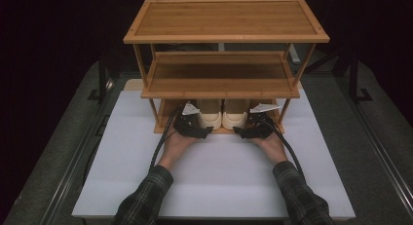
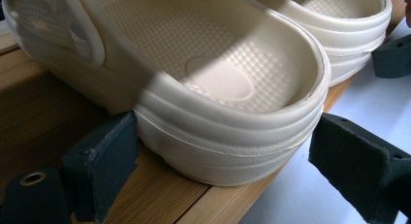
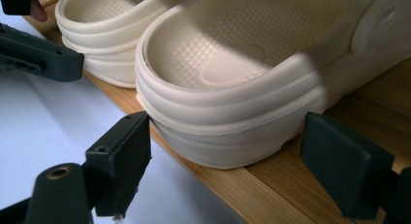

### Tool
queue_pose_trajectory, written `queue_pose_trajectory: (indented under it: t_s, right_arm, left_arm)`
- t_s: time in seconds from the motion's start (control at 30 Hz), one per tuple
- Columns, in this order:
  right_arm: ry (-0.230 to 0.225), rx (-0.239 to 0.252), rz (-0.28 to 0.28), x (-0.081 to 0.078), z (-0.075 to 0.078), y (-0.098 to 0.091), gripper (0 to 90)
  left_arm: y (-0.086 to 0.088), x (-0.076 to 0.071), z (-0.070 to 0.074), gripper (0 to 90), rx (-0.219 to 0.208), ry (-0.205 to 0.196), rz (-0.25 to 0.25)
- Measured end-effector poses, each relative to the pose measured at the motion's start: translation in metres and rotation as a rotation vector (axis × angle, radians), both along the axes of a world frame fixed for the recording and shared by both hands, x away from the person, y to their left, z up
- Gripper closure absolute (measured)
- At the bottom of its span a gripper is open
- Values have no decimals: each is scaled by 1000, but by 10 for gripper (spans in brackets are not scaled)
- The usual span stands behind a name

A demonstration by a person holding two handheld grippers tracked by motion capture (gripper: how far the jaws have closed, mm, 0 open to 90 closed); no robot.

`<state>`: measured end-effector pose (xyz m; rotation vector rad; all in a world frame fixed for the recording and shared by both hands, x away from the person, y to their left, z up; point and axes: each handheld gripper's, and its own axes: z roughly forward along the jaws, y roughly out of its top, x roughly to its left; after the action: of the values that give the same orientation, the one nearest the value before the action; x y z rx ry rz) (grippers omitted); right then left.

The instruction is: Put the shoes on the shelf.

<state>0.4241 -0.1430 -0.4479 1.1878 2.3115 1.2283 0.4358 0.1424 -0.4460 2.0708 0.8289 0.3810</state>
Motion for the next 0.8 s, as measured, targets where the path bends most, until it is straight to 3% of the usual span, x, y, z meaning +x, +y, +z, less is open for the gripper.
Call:
queue_pose_trajectory:
  t_s: [0.3,0.4,0.57,0.8]
  right_arm:
    - [6,18,-18,-6,5,-7,140]
    - [-4,18,-21,-8,8,-11,135]
    - [-35,11,-24,-22,20,-21,110]
    - [-35,1,-20,-38,26,-36,97]
  left_arm:
    - [5,-9,10,113,-15,16,-3]
    - [8,-12,15,112,0,15,-16]
    - [20,-26,23,112,4,-4,-27]
    - [38,-44,31,112,-2,-17,-27]
